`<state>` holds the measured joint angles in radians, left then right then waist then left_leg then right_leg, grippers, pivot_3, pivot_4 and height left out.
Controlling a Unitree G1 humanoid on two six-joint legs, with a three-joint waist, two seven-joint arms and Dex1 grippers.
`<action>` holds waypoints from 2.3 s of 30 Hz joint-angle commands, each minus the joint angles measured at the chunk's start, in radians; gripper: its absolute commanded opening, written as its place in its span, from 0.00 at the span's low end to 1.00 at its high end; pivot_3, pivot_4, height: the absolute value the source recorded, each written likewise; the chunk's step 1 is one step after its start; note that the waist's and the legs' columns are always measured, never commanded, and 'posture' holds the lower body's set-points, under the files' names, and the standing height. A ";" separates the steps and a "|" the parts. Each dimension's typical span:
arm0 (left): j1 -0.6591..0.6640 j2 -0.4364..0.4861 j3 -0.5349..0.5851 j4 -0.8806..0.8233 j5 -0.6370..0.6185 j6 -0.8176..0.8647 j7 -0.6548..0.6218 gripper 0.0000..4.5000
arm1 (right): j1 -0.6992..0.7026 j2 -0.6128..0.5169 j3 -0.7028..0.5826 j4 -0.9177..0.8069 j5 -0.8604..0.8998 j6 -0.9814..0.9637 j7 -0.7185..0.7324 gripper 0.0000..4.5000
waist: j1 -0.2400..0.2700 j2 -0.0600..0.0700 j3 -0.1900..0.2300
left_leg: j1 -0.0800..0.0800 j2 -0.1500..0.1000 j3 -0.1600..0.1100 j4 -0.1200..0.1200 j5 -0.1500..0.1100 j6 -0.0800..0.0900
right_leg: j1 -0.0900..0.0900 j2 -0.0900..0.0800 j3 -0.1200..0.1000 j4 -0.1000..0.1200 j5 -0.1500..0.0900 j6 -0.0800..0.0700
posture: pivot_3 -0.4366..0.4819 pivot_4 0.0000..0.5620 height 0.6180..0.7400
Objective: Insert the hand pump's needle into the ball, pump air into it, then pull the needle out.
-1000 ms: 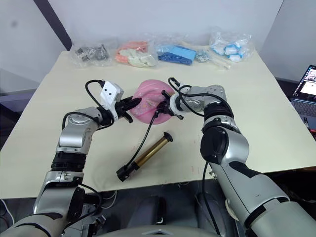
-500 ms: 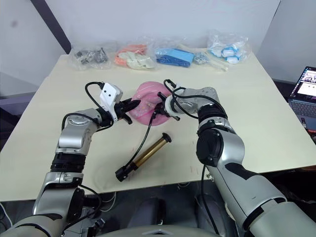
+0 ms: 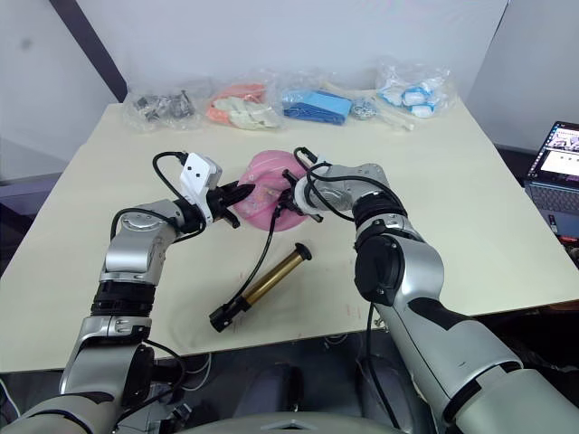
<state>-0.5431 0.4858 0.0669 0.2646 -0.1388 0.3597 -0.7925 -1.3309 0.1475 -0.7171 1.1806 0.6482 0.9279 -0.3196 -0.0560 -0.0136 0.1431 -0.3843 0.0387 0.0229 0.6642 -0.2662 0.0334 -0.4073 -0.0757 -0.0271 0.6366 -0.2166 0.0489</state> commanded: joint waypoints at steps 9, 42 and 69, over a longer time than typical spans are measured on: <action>0.041 -0.054 -0.145 0.029 -0.008 0.034 -0.114 0.01 | -0.019 0.015 0.001 0.010 0.024 -0.183 0.031 0.08 | -0.001 0.000 0.000 | 0.003 0.001 0.000 -0.003 0.000 0.000 | 0.001 0.000 0.000 -0.002 -0.001 0.000 | 0.48 0.27 1.00; -0.028 -0.064 -0.119 0.140 0.029 -0.027 -0.089 0.01 | 0.179 0.006 0.399 -0.517 -0.069 0.234 0.260 0.08 | 0.027 0.005 0.002 | -0.011 0.000 -0.004 -0.005 0.000 0.000 | -0.006 -0.003 -0.004 -0.010 0.004 -0.004 | 0.48 0.27 1.00; -0.054 -0.051 -0.111 0.201 0.035 -0.070 -0.076 0.01 | 0.498 -0.273 1.086 -1.017 -0.422 -0.118 0.753 0.08 | 0.048 0.007 0.005 | -0.015 -0.007 -0.006 -0.006 0.000 0.000 | -0.007 -0.006 -0.008 -0.013 0.002 0.004 | 0.48 0.27 1.00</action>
<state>-0.6307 0.4566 0.0341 0.4004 -0.1394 0.2553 -0.8535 -0.8261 -0.1336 0.3506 0.2141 0.2411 0.8607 0.4093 -0.0083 -0.0067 0.1478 -0.3996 0.0314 0.0167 0.6583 -0.2659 0.0333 -0.4142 -0.0814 -0.0352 0.6237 -0.2143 0.0530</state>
